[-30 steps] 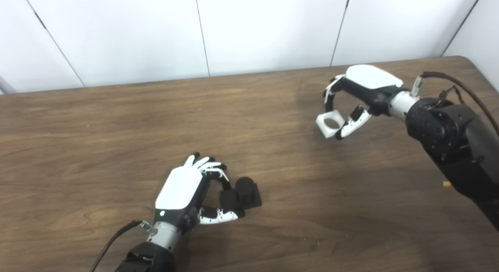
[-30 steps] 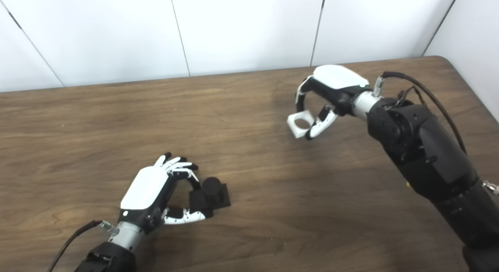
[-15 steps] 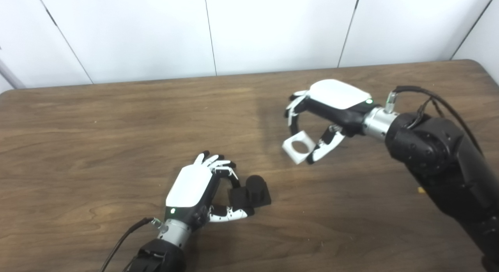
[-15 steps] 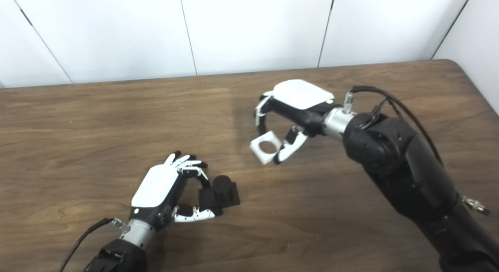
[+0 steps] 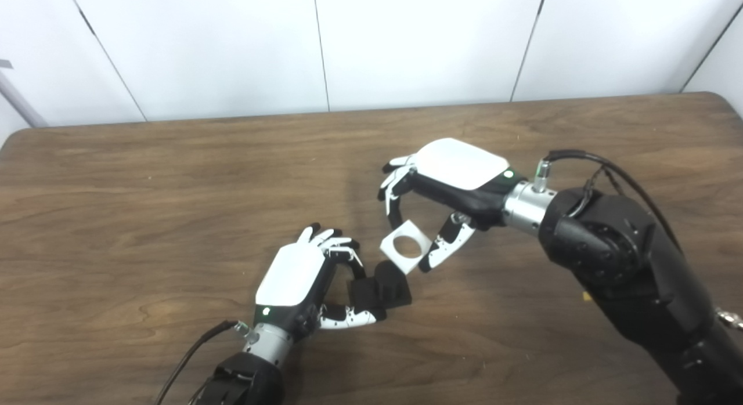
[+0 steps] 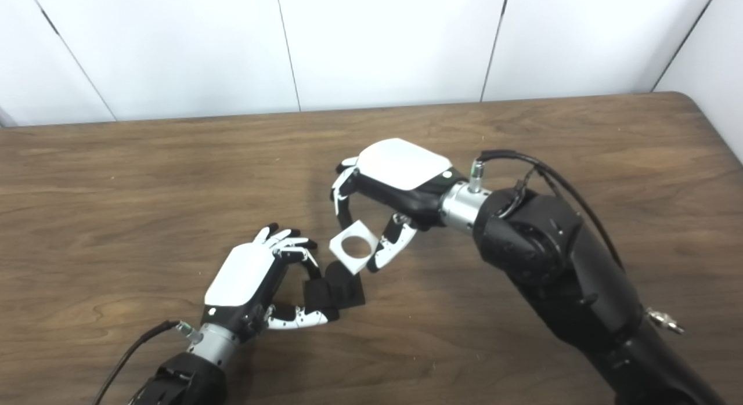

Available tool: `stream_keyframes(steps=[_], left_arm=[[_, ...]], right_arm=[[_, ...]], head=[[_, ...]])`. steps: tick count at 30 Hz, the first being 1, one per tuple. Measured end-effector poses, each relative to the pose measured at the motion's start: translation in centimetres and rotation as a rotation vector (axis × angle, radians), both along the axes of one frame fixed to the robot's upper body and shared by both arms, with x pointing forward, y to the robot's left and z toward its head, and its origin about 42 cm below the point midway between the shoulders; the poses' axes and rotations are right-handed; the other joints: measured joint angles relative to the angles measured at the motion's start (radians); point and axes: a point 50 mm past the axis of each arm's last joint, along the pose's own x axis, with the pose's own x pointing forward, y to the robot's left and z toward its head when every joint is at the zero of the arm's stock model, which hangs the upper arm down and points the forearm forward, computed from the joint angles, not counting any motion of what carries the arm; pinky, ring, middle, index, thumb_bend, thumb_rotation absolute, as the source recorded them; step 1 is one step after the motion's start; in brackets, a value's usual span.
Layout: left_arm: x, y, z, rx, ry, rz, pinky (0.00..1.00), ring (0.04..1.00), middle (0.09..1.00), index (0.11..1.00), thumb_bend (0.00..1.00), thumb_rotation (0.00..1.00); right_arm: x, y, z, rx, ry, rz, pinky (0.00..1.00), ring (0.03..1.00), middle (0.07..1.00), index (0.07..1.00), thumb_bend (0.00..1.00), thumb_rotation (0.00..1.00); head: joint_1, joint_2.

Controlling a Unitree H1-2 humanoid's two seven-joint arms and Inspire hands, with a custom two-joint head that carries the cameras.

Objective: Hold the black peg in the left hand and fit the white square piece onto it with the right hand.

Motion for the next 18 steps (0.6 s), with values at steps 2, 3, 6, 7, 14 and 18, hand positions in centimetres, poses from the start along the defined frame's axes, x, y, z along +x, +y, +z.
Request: stream_keyframes(steps=[2,3,6,7,14,18], left_arm=[[0.01,-0.07,-0.01,-0.001,0.000,0.000,1.00,0.901,0.790,0.489,0.51,0.05],[0.03,-0.10,-0.02,-0.001,0.000,-0.001,1.00,0.901,0.791,0.489,0.51,0.05],[0.07,-0.21,-0.03,-0.002,-0.003,-0.003,1.00,0.896,0.788,0.489,0.51,0.05],[0.09,-0.26,-0.04,-0.004,-0.004,-0.002,1.00,0.894,0.785,0.489,0.51,0.05],[0.08,-0.56,-0.20,-0.011,-0.011,-0.001,1.00,0.894,0.787,0.489,0.51,0.05],[0.06,-0.66,-0.20,-0.013,-0.010,0.000,1.00,0.892,0.786,0.489,0.51,0.05]], right_arm=[[-0.03,0.09,-0.03,-0.002,0.005,0.003,0.91,0.904,0.765,0.483,0.52,0.14],[-0.04,0.10,-0.03,-0.002,0.005,0.004,0.90,0.903,0.764,0.483,0.52,0.14],[-0.10,0.17,-0.05,-0.008,0.001,0.014,0.90,0.900,0.763,0.482,0.52,0.14],[-0.15,0.24,-0.09,-0.012,0.000,0.021,0.89,0.901,0.762,0.482,0.52,0.14],[-0.37,0.43,-0.47,-0.040,0.019,0.042,0.88,0.906,0.764,0.482,0.52,0.14],[-0.42,0.41,-0.61,-0.052,0.030,0.045,0.87,0.903,0.760,0.482,0.52,0.14]], head=[[0.002,0.002],[0.002,0.002],[0.002,0.000],[0.002,0.000],[0.005,0.005],[0.006,0.006]])
